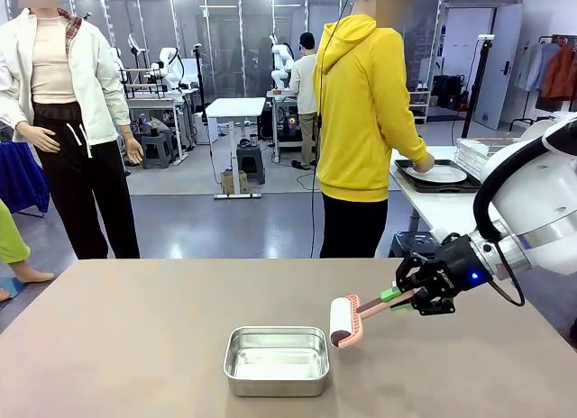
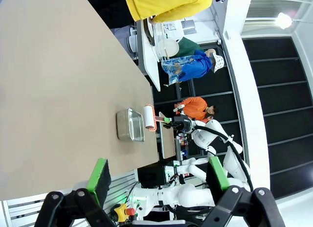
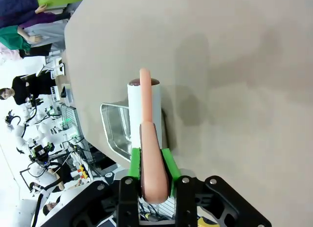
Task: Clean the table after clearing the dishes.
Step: When the right (or left) Handle tray is removed, use the right hand (or left hand) to clean the right (or left) side of the table with the Lint Roller.
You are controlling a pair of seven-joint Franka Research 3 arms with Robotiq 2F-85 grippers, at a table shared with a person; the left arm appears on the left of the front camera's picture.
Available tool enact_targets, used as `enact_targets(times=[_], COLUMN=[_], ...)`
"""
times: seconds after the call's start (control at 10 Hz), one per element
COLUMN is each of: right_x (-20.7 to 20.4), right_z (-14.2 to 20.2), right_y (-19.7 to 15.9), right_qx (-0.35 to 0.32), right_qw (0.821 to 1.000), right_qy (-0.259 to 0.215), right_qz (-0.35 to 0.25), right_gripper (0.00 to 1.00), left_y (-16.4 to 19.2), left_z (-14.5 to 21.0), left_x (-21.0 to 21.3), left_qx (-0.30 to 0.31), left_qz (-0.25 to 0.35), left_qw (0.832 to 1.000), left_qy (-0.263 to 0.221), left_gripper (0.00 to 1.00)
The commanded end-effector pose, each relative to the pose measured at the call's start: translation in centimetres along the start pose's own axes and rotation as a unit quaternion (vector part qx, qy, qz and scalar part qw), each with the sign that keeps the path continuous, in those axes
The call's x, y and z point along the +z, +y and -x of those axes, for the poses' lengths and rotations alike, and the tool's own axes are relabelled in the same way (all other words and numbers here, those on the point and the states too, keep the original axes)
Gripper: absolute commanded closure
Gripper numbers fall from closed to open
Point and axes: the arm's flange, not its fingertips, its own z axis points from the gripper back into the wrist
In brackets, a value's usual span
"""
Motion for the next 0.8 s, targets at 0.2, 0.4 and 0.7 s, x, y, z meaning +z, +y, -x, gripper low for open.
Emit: enact_targets(times=[0.2,0.4,0.7], right_x=[-1.9,-3.6,-3.1], right_z=[-5.7,-7.4,-8.4], right_y=[1.3,0.6,-3.0], right_qx=[0.072,0.057,0.028], right_qw=[0.996,0.996,0.996], right_qy=[0.013,0.008,0.000], right_qz=[0.059,0.067,0.084], right_gripper=[0.78,0.78,0.78], left_y=[-0.2,-0.2,-0.2], left_z=[-0.1,-0.1,-0.1], left_x=[0.1,0.1,0.1], left_qx=[-0.002,-0.002,-0.002], left_qz=[0.007,0.007,0.007], left_qw=[1.000,1.000,1.000], left_qy=[-0.004,-0.004,-0.004], left_gripper=[0.00,0.00,0.00])
